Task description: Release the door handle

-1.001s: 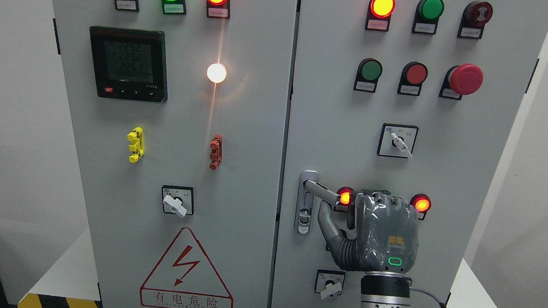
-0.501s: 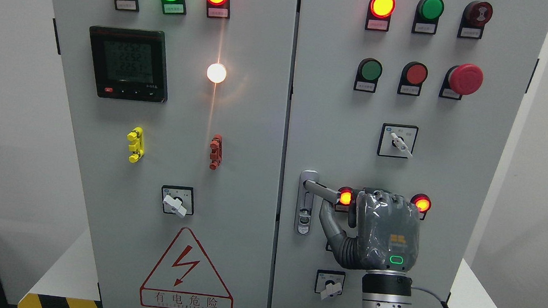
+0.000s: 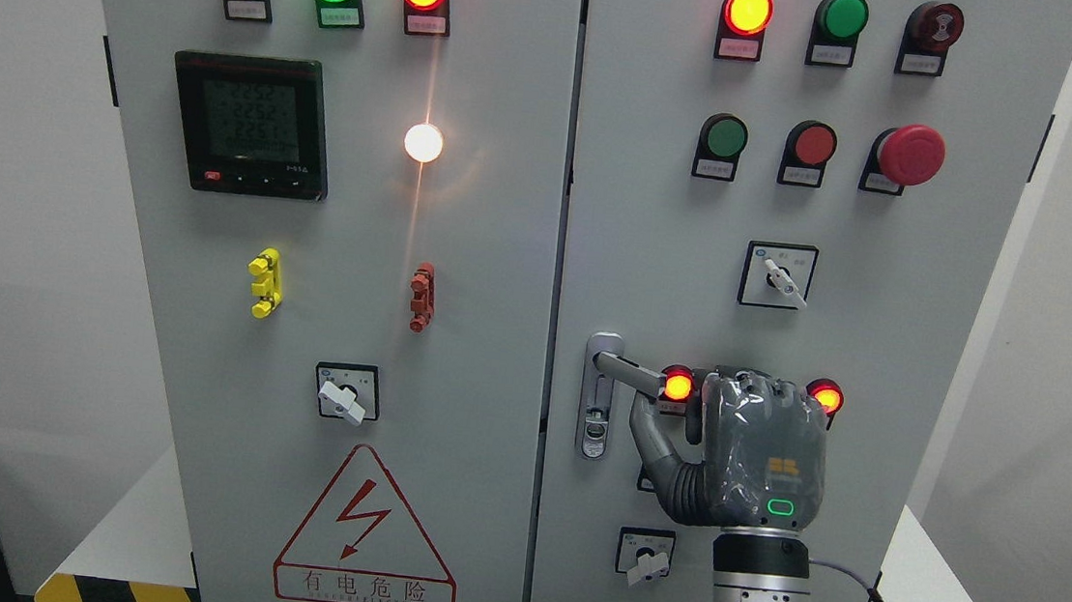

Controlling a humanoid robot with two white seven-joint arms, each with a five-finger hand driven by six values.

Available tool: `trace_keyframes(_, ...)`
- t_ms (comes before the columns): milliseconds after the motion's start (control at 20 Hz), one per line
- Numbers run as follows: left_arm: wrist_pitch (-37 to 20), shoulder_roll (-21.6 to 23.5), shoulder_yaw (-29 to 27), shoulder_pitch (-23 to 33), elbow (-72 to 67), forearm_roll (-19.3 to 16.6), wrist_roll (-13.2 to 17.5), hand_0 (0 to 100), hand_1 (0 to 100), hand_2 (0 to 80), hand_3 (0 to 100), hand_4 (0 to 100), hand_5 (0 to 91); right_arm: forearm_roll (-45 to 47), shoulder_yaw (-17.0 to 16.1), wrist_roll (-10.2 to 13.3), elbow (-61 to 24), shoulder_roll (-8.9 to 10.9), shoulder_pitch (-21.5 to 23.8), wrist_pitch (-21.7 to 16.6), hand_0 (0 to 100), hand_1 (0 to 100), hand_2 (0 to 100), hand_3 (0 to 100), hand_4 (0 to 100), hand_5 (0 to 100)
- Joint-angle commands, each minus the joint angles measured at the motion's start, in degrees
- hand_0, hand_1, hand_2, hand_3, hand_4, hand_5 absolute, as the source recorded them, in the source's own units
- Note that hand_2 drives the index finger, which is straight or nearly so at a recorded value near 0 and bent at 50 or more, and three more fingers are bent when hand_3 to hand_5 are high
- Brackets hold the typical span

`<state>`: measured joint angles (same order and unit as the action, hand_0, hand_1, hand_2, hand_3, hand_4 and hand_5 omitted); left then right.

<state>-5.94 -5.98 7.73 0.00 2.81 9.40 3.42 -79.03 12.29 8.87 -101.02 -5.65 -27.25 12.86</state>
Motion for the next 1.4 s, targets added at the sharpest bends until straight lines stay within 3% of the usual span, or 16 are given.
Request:
trace_keyframes(0,-0.04,0.00,0.00,0.44,0.00,0.00,0.01,12,56,0.0,0,0,0.0,0.02,0.10,-0.26,-0.59,0.28,0.53,-0.12,53,38,97,100,96,100)
trace_keyframes(501,-0.04,0.00,0.00,0.44,0.00,0.00,0.01,12,56,0.0,0,0,0.0,0.02,0.37,-0.17,-2.60,1.34,4.13,-0.56,50,38,94,100,95,100)
trace_keyframes(701,0.05,0.00,0.00,0.44,0.00,0.00,0.01,12,56,0.0,0,0,0.0,1.95,0.37,-0.08,-5.24,4.85,7.29,-0.91,47,35,85,100,93,99)
trace_keyframes(801,-0.04,0.00,0.00,0.53,0.00,0.00,0.01,12,56,0.0,0,0,0.0,2.83,0.11,-0.08,-6.12,6.96,8.61,-2.13,46,34,78,100,90,94)
trace_keyframes(901,0.05,0.00,0.00,0.53,0.00,0.00,0.01,12,56,0.0,0,0,0.0,3.97,-0.25,0.44,-7.96,9.06,10.28,-3.02,44,34,67,91,83,83)
trace_keyframes(1001,-0.04,0.00,0.00,0.44,0.00,0.00,0.01,12,56,0.0,0,0,0.0,6.86,-0.51,0.53,-9.54,11.79,12.21,-4.68,43,34,64,85,80,78)
trace_keyframes(1102,0.05,0.00,0.00,0.53,0.00,0.00,0.01,12,56,0.0,0,0,0.0,9.15,-2.87,1.49,-10.43,14.07,14.32,-6.70,43,33,55,75,72,66)
trace_keyframes(1352,-0.04,0.00,0.00,0.53,0.00,0.00,0.01,12,56,0.0,0,0,0.0,12.66,-8.85,4.22,-10.52,16.89,18.01,-14.60,42,32,36,53,56,54)
